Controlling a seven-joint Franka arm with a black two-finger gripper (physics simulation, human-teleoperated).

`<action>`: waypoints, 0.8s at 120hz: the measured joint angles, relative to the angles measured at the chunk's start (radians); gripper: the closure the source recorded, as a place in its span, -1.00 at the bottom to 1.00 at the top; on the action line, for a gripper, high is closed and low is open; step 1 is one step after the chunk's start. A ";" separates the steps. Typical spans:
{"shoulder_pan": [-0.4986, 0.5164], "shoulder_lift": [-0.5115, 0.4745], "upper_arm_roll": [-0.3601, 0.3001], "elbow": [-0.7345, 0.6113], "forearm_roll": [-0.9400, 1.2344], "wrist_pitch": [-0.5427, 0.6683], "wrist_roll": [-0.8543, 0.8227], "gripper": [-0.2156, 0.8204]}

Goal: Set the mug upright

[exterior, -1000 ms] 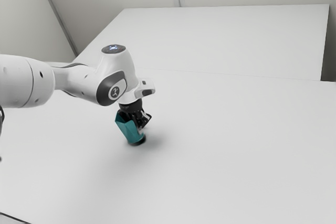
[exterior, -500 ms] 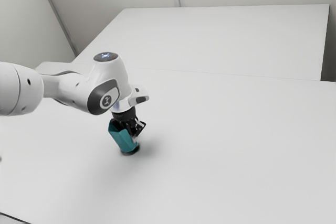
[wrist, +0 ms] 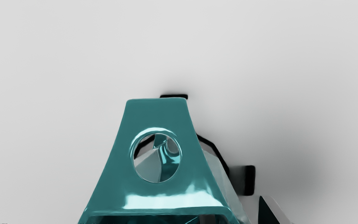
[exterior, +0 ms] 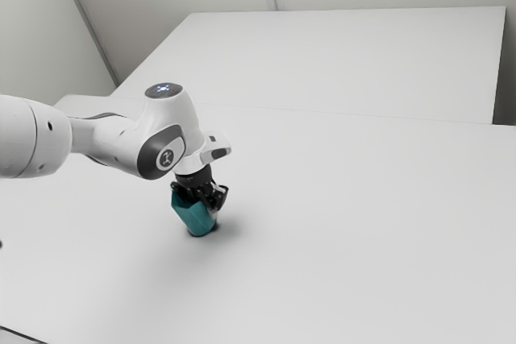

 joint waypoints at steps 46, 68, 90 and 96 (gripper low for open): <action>0.000 -0.020 -0.001 0.003 -0.005 -0.003 -0.009 0.17; 0.000 -0.026 -0.001 0.014 -0.005 -0.003 -0.012 0.14; -0.001 -0.026 -0.001 0.031 -0.004 -0.008 -0.014 0.13; 0.000 -0.031 -0.002 0.032 -0.004 -0.014 -0.015 0.13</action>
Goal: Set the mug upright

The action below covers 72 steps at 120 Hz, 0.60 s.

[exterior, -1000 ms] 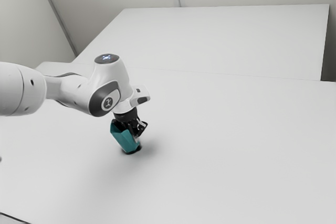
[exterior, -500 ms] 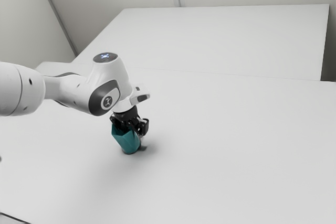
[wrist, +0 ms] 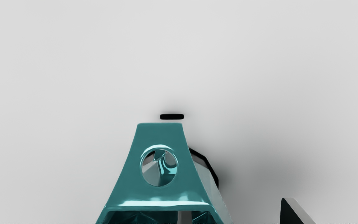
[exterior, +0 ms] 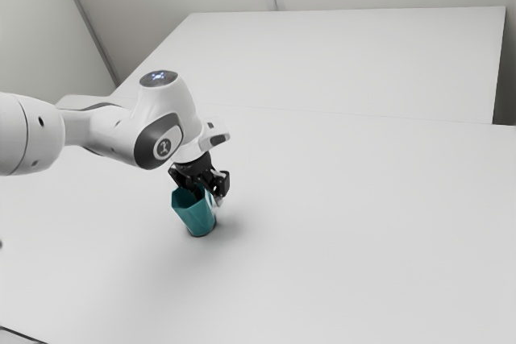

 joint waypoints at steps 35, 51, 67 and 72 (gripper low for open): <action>0.005 -0.064 -0.008 0.000 0.001 -0.046 -0.010 0.13; 0.001 -0.073 -0.009 0.027 0.002 -0.070 -0.013 0.05; 0.000 -0.030 -0.010 0.126 0.003 -0.122 -0.014 -0.22; 0.001 0.003 -0.010 0.187 0.003 -0.152 -0.013 -0.29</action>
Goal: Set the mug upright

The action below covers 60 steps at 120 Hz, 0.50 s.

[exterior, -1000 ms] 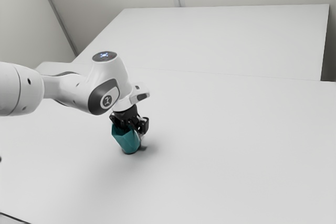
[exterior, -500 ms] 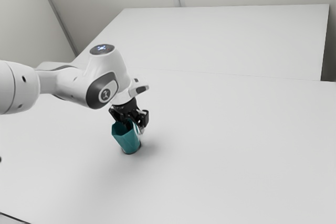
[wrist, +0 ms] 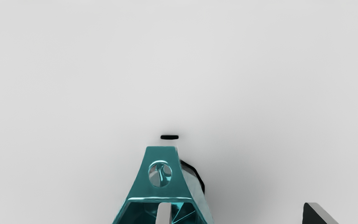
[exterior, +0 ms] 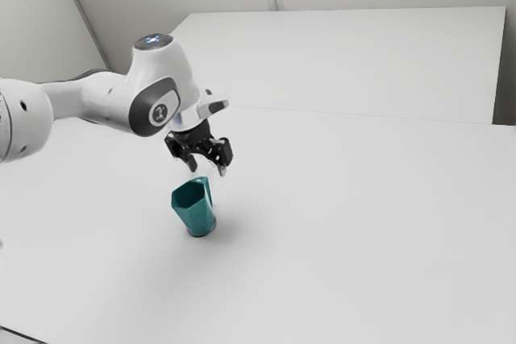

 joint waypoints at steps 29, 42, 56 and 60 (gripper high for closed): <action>0.001 0.052 0.033 0.355 -0.004 -0.221 0.079 -0.49; 0.018 0.050 0.062 0.456 -0.004 -0.323 0.123 -0.53; 0.036 0.049 0.073 0.550 0.002 -0.416 0.163 -0.55; 0.031 0.049 0.079 0.580 0.004 -0.445 0.173 -0.56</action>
